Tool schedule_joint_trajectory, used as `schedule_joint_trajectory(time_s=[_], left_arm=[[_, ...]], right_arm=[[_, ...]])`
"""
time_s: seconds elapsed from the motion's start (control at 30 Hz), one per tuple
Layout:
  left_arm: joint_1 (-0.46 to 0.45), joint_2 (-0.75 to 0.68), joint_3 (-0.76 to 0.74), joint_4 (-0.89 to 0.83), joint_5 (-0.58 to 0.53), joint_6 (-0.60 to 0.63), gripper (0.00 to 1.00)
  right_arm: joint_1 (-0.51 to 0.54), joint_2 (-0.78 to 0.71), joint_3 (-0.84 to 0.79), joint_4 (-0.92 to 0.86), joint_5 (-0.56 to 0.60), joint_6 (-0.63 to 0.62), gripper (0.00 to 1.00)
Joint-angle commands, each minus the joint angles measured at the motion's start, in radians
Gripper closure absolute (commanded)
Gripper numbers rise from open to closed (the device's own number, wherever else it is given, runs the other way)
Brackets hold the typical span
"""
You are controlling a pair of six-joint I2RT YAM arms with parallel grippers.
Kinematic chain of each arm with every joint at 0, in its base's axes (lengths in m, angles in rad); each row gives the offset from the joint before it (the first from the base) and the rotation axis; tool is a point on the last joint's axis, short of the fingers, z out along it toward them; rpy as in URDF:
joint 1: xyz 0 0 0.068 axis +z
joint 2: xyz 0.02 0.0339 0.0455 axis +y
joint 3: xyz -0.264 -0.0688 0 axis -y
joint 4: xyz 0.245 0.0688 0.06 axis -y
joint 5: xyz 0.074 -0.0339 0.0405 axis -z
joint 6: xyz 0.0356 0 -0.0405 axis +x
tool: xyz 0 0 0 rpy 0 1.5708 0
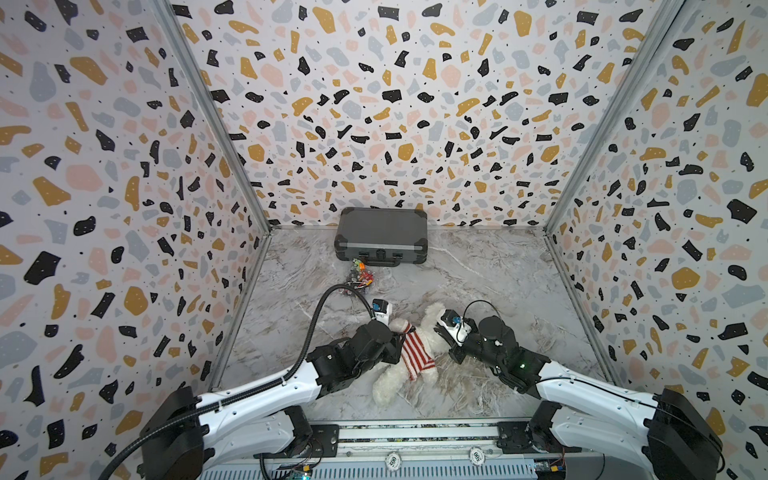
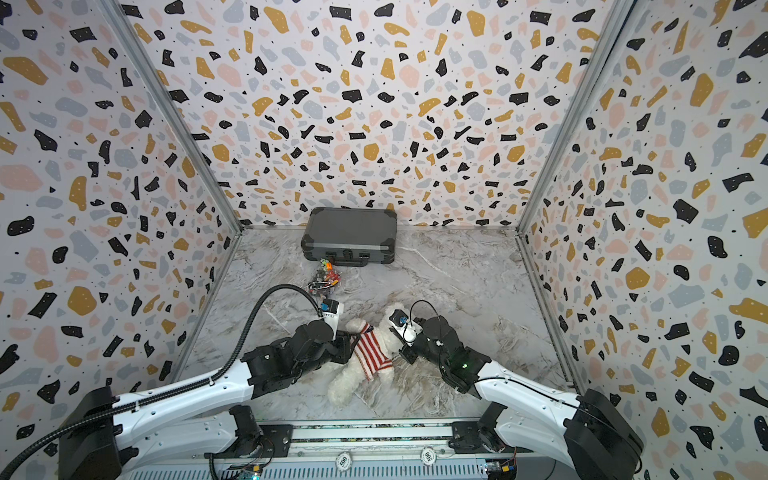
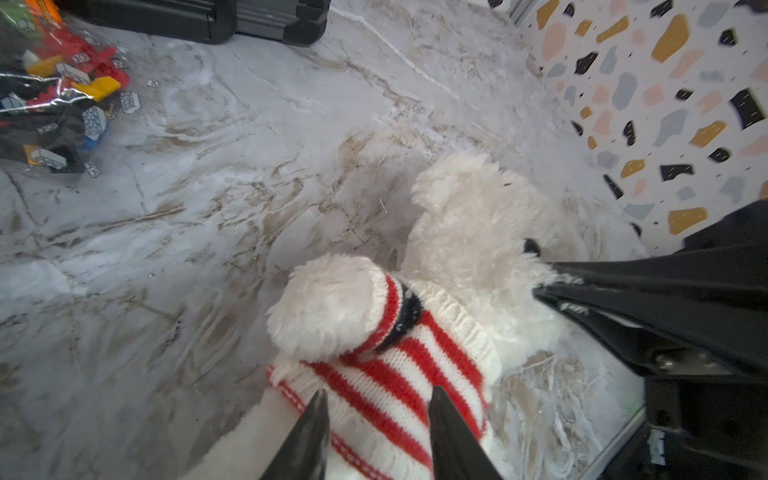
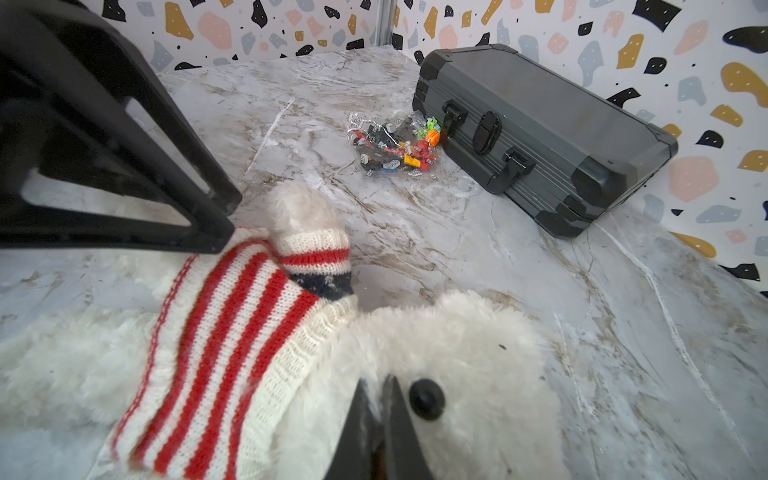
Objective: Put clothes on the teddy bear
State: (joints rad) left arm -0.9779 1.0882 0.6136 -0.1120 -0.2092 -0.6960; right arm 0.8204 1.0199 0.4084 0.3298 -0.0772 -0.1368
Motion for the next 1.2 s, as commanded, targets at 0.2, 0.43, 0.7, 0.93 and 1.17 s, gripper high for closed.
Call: schedule_joint_trajectory(time_s=[0.2,0.43,0.7,0.93,1.17], left_arm=[[0.002,0.044,-0.086,0.050,0.048,0.010,0.83],[0.002,0.033,-0.131,0.075,0.069,-0.005,0.91],[0.054,-0.199,-0.216,0.279,0.191,-0.169,0.66],[0.021,-0.165,-0.219,0.293,0.223,-0.234,0.59],[0.010,-0.110,-0.221,0.306,0.183,-0.258,0.59]], right_arm=[[0.010,-0.048,-0.022,0.058,0.027,-0.037,1.00],[0.011,-0.067,-0.034,0.060,0.013,-0.049,1.00],[0.026,-0.069,-0.036,0.061,0.048,-0.047,1.00],[0.033,-0.052,-0.035,0.078,0.056,-0.044,1.00],[0.037,-0.056,-0.038,0.083,0.059,-0.046,1.00]])
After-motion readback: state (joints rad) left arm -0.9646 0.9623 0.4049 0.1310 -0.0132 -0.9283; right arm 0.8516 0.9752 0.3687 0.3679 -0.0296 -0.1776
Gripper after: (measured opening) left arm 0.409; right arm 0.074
